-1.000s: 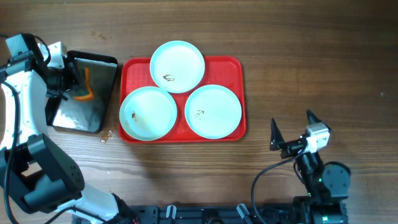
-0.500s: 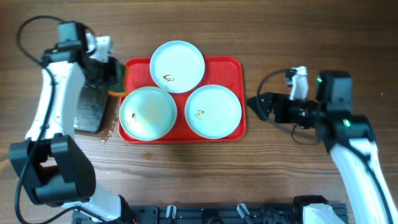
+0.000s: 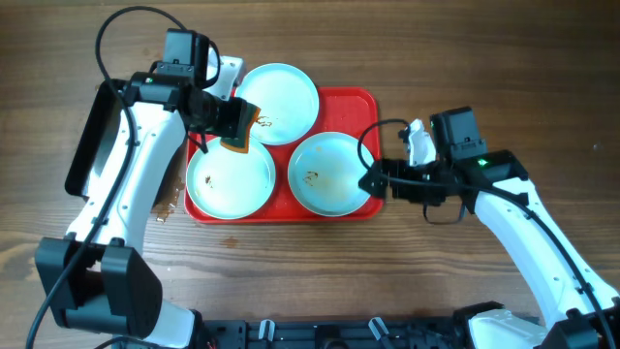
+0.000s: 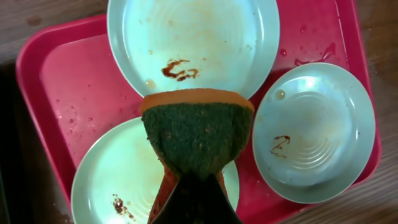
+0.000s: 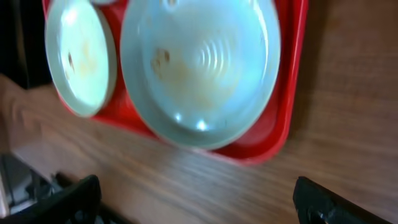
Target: Clean dirty plates on tray and stack at the side
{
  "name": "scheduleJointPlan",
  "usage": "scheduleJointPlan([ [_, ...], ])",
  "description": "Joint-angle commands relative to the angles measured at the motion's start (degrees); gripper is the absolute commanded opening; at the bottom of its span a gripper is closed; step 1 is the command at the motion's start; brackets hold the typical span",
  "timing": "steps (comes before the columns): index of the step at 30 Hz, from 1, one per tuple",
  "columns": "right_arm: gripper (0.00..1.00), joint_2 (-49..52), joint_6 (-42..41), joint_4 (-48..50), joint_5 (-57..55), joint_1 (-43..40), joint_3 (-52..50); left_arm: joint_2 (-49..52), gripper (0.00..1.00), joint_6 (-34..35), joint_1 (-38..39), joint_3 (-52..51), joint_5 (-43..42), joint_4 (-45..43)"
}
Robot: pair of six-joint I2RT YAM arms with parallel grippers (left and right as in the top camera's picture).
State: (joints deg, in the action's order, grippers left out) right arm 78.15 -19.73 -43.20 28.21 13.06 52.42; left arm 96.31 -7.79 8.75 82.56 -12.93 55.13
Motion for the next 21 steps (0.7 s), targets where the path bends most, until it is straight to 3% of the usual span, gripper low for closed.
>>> scheduleJointPlan([
  [1,1.00,0.8,-12.9,1.4,-11.5,0.9,0.5,-1.3,0.04,1.0,1.1,1.4,-0.7,-0.2],
  [6,1.00,5.0,-14.7,0.3,-7.3,3.4,0.5,-1.3,0.04,1.5,1.2,1.4,-1.0,-0.2],
  [14,1.00,8.0,-14.9,9.9,-6.4,11.0,0.5,-1.3,0.04,1.5,1.3,1.4,-2.7,-0.2],
  [15,0.93,8.3,-15.0,11.4,-6.3,11.4,0.5,-1.3,0.04,1.5,1.3,1.4,-2.7,-0.2],
  [16,0.66,8.6,-16.6,12.7,-5.9,11.5,0.5,-1.3,0.04,2.0,1.3,1.4,-2.7,-0.2],
  [17,0.52,9.0,-17.8,12.9,-6.0,11.5,0.5,-1.3,0.04,2.1,1.5,1.4,-2.8,-0.2],
  [19,0.83,10.4,-19.8,13.2,-6.1,11.5,0.5,-1.3,0.04,2.1,2.0,1.4,-3.1,-0.2],
  [20,0.84,11.8,-20.8,13.2,-6.5,11.5,0.5,-1.3,0.04,2.1,2.6,1.4,-3.1,-0.2],
  [21,0.78,13.2,-21.2,13.5,-6.8,11.5,0.5,-1.3,0.04,2.1,3.1,1.4,-3.1,-0.3],
])
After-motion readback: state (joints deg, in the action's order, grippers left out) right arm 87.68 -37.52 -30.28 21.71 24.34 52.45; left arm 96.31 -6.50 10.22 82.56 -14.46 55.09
